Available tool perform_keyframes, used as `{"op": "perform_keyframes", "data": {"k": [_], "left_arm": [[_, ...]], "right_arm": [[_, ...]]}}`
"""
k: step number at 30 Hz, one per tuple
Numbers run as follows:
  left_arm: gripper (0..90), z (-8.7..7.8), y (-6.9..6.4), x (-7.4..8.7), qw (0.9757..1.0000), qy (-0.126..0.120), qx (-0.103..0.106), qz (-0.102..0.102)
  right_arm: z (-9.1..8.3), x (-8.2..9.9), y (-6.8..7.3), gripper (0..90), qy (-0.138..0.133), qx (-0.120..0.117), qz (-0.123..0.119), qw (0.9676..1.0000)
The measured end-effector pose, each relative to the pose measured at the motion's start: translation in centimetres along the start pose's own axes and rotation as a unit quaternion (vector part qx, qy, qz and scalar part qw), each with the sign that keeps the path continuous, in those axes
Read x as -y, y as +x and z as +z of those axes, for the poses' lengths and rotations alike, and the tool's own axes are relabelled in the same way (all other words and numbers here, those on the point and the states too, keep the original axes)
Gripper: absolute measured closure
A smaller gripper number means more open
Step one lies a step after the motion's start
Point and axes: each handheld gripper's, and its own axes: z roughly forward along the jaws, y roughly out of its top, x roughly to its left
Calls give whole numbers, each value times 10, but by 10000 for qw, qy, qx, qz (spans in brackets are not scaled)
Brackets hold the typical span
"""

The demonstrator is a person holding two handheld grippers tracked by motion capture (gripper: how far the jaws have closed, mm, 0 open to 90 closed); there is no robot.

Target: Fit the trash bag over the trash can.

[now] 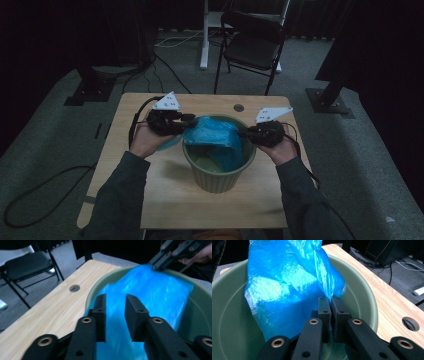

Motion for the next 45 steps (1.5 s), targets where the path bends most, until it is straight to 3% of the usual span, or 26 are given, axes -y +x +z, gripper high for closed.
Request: {"op": "perform_keyframes", "data": {"k": [2, 5, 8, 11, 12, 13, 15, 17, 21, 23, 26, 30, 37, 45], "left_arm": [[628, -3, 1, 7, 10000, 17, 17, -84], [560, -5, 2, 17, 9994, -78, 235, -240], [471, 3, 3, 24, 9990, 27, 290, -336], [462, 16, 1, 27, 9987, 178, 266, -390], [479, 16, 1, 27, 9987, 178, 266, -390], [479, 23, -1, 26, 9990, 278, 45, -361], [641, 24, -1, 25, 9986, 328, -91, -405], [760, 24, -1, 24, 9987, 324, -105, -381], [886, 21, -3, 23, 9991, 268, -192, -285], [890, 19, -4, 21, 9992, 219, -245, -241], [890, 18, -8, 18, 9993, 175, -304, -135], [890, 18, -11, 14, 9993, 126, -365, -24], [889, 23, -21, 7, 9995, 72, -274, 159], [890, 25, -25, 6, 9996, 12, -185, 212]], "right_arm": [[-1, 1, 0, 864, -29, 17, -7, 10000], [-2, 1, -1, 858, -31, 42, -1, 10000], [-1, 2, 1, 845, -61, 9, -29, 10000], [0, 1, 2, 844, -67, -8, -38, 10000], [0, 1, 2, 844, -67, -8, -38, 10000], [0, 1, 2, 844, -70, -12, -54, 10000], [-1, -1, 2, 844, -74, -29, -81, 9999], [-2, -1, 2, 844, -66, -27, -78, 9999], [-4, 1, 1, 840, -64, -84, -64, 9999], [-4, 2, 2, 814, -45, -109, -74, 9999], [-8, 0, 1, 692, -137, -221, -73, 9996], [-14, -7, 1, 638, -263, -177, -113, 9994], [-8, -25, 2, 643, -267, -105, -255, 9993], [5, -47, 3, 663, -195, -69, -427, 9989]]}}
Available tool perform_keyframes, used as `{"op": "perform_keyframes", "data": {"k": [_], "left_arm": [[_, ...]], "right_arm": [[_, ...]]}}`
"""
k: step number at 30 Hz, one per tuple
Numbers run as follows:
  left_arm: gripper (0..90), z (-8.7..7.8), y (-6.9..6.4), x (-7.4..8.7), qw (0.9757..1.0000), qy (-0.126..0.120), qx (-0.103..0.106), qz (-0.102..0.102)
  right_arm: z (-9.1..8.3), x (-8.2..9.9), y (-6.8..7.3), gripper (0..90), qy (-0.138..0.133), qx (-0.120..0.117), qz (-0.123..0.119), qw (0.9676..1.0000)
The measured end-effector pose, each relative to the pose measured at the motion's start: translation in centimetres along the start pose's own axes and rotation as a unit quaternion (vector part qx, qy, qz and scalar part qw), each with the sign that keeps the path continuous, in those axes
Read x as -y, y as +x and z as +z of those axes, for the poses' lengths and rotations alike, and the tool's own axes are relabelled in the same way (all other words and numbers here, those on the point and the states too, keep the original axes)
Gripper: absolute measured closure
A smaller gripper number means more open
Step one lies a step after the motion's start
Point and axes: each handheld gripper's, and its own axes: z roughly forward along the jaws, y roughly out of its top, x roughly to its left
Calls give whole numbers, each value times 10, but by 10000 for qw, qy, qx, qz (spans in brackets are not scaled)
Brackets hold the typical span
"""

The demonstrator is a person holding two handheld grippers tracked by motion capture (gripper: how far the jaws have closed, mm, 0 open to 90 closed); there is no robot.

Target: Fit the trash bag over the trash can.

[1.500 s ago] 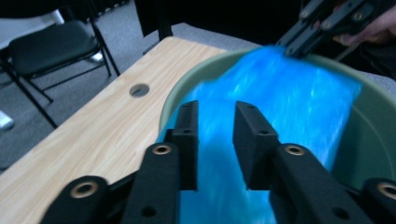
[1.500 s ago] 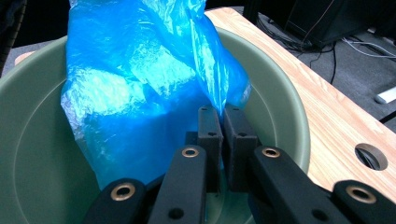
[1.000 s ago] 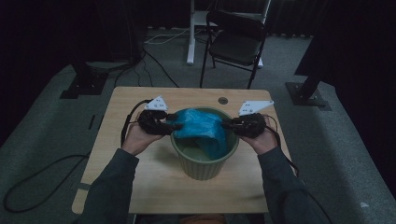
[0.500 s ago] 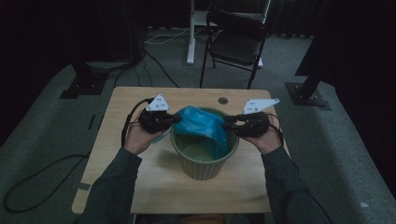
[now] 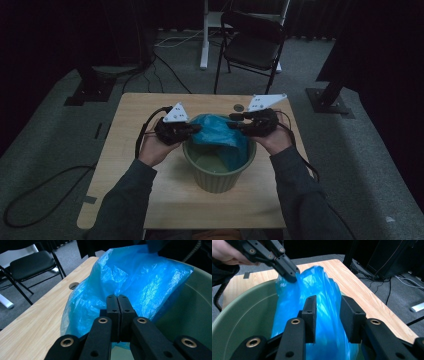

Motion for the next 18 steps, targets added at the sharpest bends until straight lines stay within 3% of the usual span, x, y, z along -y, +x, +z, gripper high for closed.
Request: {"op": "perform_keyframes", "data": {"k": [8, 15, 18], "left_arm": [[889, 0, 0, 0, 10000, -24, 46, -12], [872, -1, 1, 1, 9999, -75, 89, -70], [852, -2, 2, 1, 9998, -94, 133, -133]], "right_arm": [[12, -4, 1, 751, 84, -61, -19, 9999], [11, -1, -2, 881, 117, -44, 39, 9999], [8, -1, 1, 898, 112, -26, -22, 9999]]}}
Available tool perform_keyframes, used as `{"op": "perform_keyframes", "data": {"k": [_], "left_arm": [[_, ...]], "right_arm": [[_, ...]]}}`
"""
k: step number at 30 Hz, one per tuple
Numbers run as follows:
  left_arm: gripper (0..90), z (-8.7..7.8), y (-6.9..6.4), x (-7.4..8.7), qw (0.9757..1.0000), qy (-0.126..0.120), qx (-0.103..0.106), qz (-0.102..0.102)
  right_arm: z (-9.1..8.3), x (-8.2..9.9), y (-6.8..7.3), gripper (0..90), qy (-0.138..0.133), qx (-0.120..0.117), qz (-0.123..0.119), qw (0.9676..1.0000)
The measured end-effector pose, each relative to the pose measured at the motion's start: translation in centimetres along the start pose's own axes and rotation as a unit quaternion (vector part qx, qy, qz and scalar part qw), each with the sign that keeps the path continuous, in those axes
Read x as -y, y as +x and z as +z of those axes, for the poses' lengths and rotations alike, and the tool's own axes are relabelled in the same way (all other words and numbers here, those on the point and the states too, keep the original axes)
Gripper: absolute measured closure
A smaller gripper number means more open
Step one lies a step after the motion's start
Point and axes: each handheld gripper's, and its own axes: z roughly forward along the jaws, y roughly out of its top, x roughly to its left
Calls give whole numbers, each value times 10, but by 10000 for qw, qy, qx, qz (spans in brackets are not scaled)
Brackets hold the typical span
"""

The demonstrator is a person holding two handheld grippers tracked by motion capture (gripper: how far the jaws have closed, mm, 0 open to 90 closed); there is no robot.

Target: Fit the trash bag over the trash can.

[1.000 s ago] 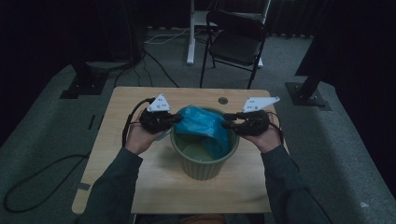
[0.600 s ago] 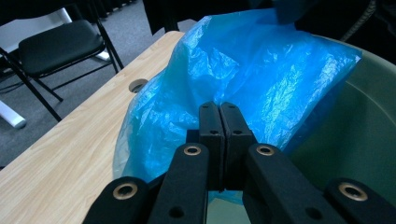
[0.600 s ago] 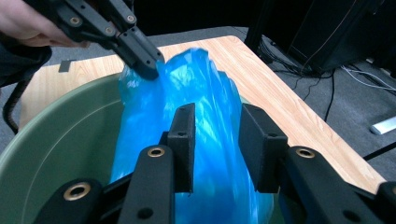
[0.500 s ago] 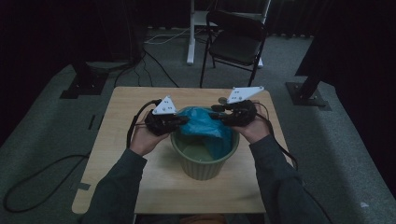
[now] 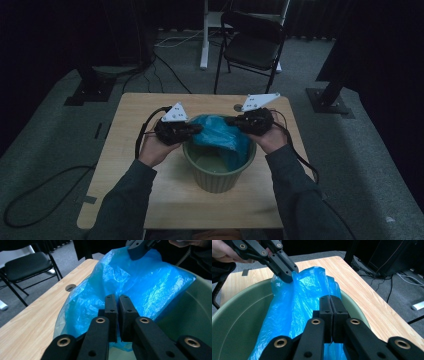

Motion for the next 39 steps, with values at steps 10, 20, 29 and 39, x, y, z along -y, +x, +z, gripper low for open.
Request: {"op": "perform_keyframes", "data": {"k": [10, 20, 29, 39], "left_arm": [[737, -13, 7, 7, 9997, -40, -160, -154], [633, -12, 21, 17, 9985, 141, -371, -379], [694, 9, 15, 5, 9995, 95, 59, -297], [898, 16, 4, -3, 9997, 151, 166, -98]], "right_arm": [[-9, 16, -4, 900, -17, 31, 93, 10000], [-20, 23, -6, 900, -118, 6, 173, 9998], [-14, 22, -4, 900, -65, -121, 128, 9998], [-17, 22, -4, 900, -43, -219, 79, 9997]]}}
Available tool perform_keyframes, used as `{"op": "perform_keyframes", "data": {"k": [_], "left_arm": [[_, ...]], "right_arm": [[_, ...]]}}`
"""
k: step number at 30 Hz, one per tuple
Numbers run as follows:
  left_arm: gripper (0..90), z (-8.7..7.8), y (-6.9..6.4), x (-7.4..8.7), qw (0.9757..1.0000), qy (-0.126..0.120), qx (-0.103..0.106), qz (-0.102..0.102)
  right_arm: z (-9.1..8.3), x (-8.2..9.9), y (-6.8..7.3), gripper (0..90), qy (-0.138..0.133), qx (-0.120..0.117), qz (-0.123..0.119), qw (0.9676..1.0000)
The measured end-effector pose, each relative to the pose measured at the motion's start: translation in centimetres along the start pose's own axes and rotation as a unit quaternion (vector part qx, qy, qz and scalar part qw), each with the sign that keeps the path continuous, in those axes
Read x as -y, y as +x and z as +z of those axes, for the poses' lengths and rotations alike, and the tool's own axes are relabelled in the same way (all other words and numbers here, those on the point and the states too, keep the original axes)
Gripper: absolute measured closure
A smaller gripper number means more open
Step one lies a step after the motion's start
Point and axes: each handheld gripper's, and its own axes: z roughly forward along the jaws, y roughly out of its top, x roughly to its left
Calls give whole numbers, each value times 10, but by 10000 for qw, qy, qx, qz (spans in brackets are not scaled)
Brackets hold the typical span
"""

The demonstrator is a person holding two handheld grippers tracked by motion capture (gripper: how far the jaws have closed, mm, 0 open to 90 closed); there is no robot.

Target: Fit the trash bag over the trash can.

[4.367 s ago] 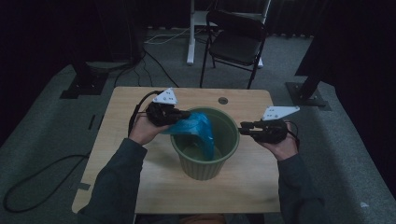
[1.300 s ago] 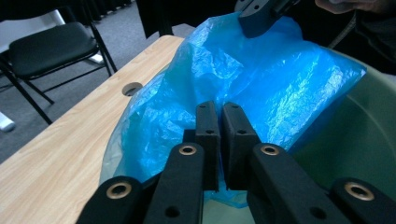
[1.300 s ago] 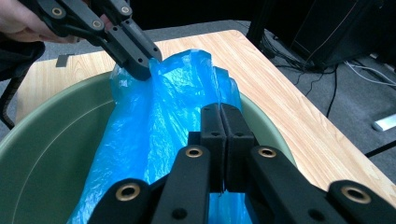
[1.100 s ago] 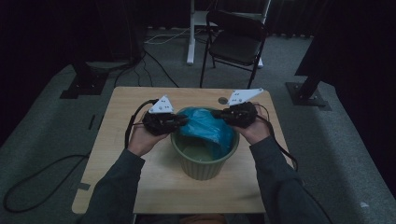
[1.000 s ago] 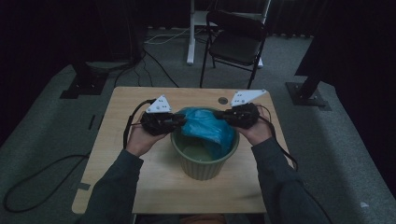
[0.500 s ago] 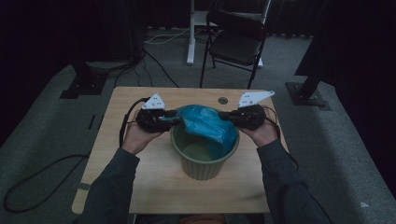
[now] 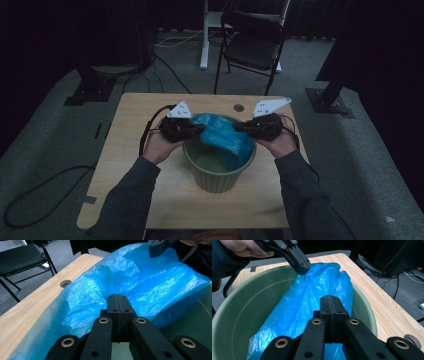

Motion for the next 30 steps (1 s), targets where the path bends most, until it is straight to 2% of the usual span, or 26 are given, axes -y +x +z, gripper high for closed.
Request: {"op": "perform_keyframes", "data": {"k": [1, 3, 4, 7, 11, 14, 15, 16, 17, 19, 20, 24, 30], "left_arm": [[898, 0, -1, 0, 10000, -6, -12, 14], [899, 1, -2, -1, 10000, -18, 35, 28], [899, 2, -3, -1, 10000, -16, 32, 37], [900, 3, -5, -2, 10000, -6, 54, 81], [899, 4, -8, -2, 9999, -2, 73, 141], [899, 4, -9, -3, 9998, -26, 90, 151], [899, 4, -11, -3, 9998, -16, 95, 180], [899, 4, -11, -3, 9998, -16, 95, 180], [899, 3, -11, -2, 9998, -7, 91, 195], [898, 0, -11, -2, 9998, -51, 75, 159], [887, -2, -10, -1, 9999, -101, 38, 129], [852, -12, -2, 1, 9997, -224, -114, -31], [761, -25, 9, 4, 9986, -344, -321, -258]], "right_arm": [[0, 0, 0, 887, -7, -26, 7, 10000], [0, -2, -1, 768, 4, -165, 64, 9998], [2, -4, -2, 743, 30, -217, 92, 9997], [7, -13, -1, 675, 43, -191, 89, 9998], [16, -25, -1, 632, 115, -120, 22, 9999], [24, -32, -1, 653, 222, -71, 19, 9997], [26, -33, -1, 712, 267, -56, 13, 9996], [26, -33, -1, 712, 267, -56, 13, 9996], [28, -33, 1, 836, 323, -94, -60, 9994], [28, -32, 2, 866, 357, -91, -107, 9993], [26, -31, 5, 894, 409, -63, -215, 9989], [20, -29, 11, 898, 424, -84, -355, 9984], [10, -21, 11, 900, 266, -41, -330, 9991]]}}
